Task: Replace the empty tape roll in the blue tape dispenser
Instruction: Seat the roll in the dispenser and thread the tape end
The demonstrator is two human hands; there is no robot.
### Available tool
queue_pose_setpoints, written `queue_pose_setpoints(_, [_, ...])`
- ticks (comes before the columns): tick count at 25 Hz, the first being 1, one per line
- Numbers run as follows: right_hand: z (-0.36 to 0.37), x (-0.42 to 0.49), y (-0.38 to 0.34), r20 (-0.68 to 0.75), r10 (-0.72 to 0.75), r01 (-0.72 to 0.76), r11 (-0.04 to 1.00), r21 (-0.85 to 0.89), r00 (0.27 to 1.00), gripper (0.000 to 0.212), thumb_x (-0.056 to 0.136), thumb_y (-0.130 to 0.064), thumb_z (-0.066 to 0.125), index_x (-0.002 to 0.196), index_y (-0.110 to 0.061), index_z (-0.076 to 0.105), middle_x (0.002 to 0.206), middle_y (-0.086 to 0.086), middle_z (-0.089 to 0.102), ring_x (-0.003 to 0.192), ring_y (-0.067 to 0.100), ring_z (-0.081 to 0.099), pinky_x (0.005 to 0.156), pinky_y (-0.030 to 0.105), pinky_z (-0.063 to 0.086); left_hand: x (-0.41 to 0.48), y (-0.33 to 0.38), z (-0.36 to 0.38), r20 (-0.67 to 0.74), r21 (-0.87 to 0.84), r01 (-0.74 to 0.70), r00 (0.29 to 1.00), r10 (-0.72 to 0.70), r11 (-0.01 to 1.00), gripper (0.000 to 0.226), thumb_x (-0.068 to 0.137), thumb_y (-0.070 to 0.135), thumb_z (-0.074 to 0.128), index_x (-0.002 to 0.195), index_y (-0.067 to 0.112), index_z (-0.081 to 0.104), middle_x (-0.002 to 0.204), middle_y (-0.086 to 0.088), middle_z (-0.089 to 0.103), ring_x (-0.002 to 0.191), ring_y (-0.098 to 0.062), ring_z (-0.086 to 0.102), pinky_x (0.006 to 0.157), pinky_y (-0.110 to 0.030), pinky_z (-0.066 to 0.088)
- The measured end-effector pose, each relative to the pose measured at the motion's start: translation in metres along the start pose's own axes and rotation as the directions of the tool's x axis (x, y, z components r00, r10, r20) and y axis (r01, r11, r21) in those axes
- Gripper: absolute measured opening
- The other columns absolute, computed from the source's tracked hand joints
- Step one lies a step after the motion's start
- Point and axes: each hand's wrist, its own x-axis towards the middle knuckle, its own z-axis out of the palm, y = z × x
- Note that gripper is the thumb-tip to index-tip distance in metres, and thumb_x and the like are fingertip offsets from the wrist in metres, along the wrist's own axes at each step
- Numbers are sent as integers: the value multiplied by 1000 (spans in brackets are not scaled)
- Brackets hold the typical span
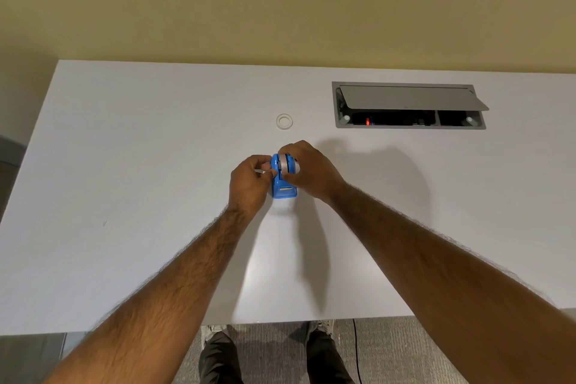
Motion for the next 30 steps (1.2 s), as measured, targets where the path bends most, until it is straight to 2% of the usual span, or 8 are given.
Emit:
queue_pose_setpoints(5, [0, 1, 1, -10, -11, 11, 1000, -5, 1000, 28, 84, -24, 72, 108, -10, 66, 101, 10, 70, 90, 24, 63, 79, 29, 52, 1, 1, 2, -8, 9, -41, 999, 41, 999, 31, 89, 8, 68, 119, 12, 69, 113, -6, 70, 102, -24, 66, 94, -38, 55])
queue_pose_setpoints(8, [-2, 1, 3, 19, -7, 7, 1000, 1, 1000, 35, 86, -29, 73, 115, -10, 66, 109, 12, 70, 98, 24, 64, 89, 35, 55, -2, -3, 1, 12, 15, -103, 995, 103, 995, 32, 91, 13, 68, 123, 14, 69, 121, -5, 68, 108, -22, 65, 96, -33, 53])
queue_pose_setpoints(11, [-5, -1, 5, 21, 8, -8, 999, 37, 1000, 53, 84, -34, 75, 130, -13, 59, 127, 11, 65, 110, 23, 62, 95, 35, 49, -4, -8, -2, 16, 18, -126, 992, 126, 992, 33, 92, 16, 69, 124, 17, 70, 122, -2, 68, 108, -15, 62, 88, -17, 48])
queue_pose_setpoints(13, [-6, -2, 6, -2, -25, 25, 999, 29, 1000, 41, 83, -34, 74, 119, -17, 63, 118, 6, 67, 102, 20, 62, 91, 36, 54, -3, -8, -1, 10, 24, -145, 989, 145, 989, 32, 91, 15, 69, 123, 17, 70, 121, -1, 68, 107, -14, 62, 88, -17, 47])
queue_pose_setpoints(17, [-6, -2, 2, 2, -37, 37, 999, -2, 999, 32, 83, -32, 74, 111, -19, 67, 109, 3, 68, 96, 18, 62, 85, 35, 54, -4, -6, 0, 6, 10, -151, 988, 151, 988, 29, 92, 16, 68, 121, 17, 70, 119, 1, 68, 108, -16, 63, 96, -33, 52])
queue_pose_setpoints(22, [-4, 3, -1, 0, -81, 81, 995, -54, 997, 13, 85, -25, 69, 91, -13, 69, 90, 7, 70, 86, 21, 61, 75, 34, 51, -2, -8, -1, 3, 19, -132, 991, 132, 991, 28, 93, 18, 68, 121, 14, 69, 119, -2, 68, 104, -17, 64, 96, -34, 52])
queue_pose_setpoints(26, [-4, 7, 3, -1, -26, 26, 999, -23, 1000, 35, 86, -26, 71, 117, -11, 70, 111, 12, 71, 98, 23, 65, 86, 32, 50, -3, -10, -2, 53, 24, -93, 994, 92, 995, 34, 86, 19, 76, 119, 20, 68, 117, 3, 66, 81, -5, 62, 71, -8, 47])
queue_pose_setpoints(30, [-2, 11, 7, 30, 3, -3, 1000, -4, 1000, 44, 86, -25, 70, 127, -10, 65, 120, 14, 68, 104, 23, 64, 86, 25, 43, -2, -9, 0, 89, 36, -111, 990, 108, 993, 41, 78, 21, 84, 114, 23, 65, 114, 3, 64, 78, -14, 64, 70, -18, 49])
